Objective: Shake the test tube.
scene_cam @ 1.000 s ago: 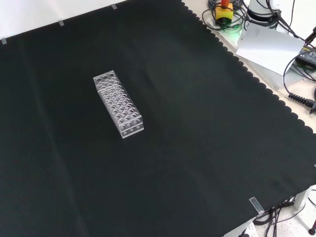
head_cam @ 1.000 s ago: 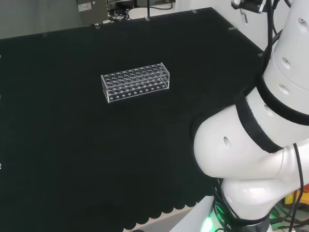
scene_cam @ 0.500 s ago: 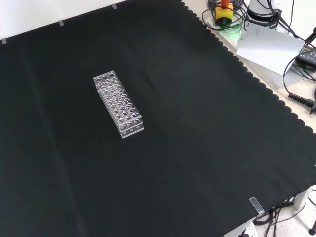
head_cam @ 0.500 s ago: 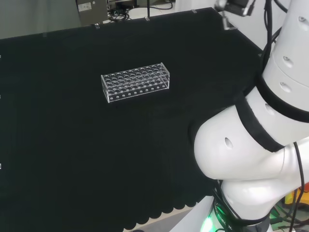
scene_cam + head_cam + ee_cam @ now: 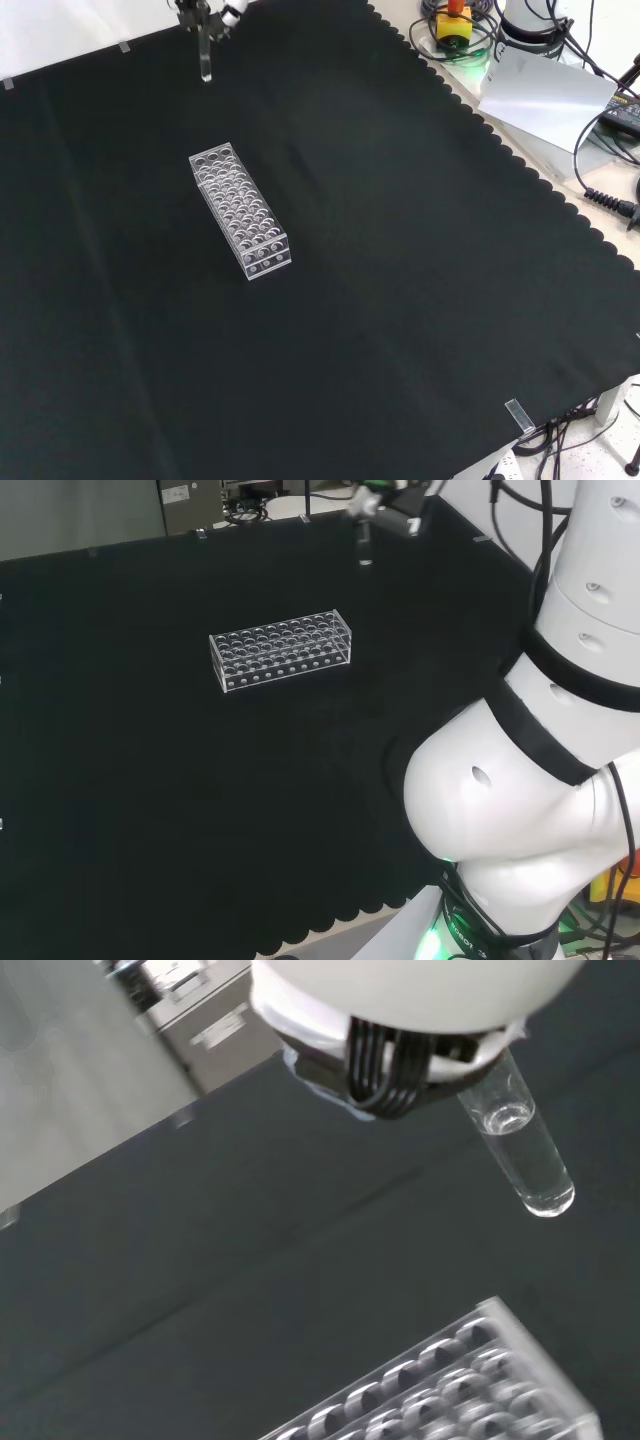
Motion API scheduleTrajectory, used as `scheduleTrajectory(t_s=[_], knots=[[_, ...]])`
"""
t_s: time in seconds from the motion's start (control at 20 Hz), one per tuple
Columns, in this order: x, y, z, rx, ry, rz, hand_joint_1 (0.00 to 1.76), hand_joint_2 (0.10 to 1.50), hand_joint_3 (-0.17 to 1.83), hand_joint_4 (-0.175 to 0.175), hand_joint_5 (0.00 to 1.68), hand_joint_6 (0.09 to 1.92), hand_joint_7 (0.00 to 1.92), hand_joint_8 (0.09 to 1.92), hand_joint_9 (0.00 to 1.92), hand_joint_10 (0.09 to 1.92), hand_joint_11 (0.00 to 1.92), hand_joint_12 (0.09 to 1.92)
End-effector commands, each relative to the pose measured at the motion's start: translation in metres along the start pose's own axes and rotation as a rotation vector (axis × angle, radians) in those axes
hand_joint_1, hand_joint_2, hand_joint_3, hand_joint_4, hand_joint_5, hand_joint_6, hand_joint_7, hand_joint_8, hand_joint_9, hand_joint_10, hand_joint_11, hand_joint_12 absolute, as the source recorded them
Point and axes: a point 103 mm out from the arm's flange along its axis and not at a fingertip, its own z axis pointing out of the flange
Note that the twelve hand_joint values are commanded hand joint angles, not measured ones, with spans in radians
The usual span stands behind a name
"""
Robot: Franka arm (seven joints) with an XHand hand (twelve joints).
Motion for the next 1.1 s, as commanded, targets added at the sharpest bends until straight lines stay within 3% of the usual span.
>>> scheduleTrajectory(t_s=[0.05, 0.25, 0.5, 0.85, 1.1], knots=[[0.075, -0.004, 0.037, 0.063, 0.116, -0.121, 1.43, 0.7, 0.49, -0.175, 1.31, 0.32, 1.49, 0.45, 1.31, 0.52, 1.15, 0.94], [0.079, -0.002, 0.034, 0.058, 0.114, -0.127, 1.43, 0.7, 0.49, -0.175, 1.31, 0.32, 1.49, 0.45, 1.32, 0.52, 1.15, 0.94], [0.058, 0.002, 0.024, 0.043, 0.086, -0.097, 1.43, 0.7, 0.49, -0.175, 1.31, 0.32, 1.49, 0.45, 1.32, 0.52, 1.15, 0.94], [0.0, 0.007, 0.0, 0.011, -0.001, -0.025, 1.43, 0.7, 0.49, -0.175, 1.31, 0.31, 1.49, 0.45, 1.32, 0.52, 1.15, 0.94], [-0.063, 0.004, -0.026, -0.019, -0.099, 0.058, 1.43, 0.7, 0.49, -0.175, 1.31, 0.31, 1.49, 0.45, 1.32, 0.52, 1.15, 0.94]])
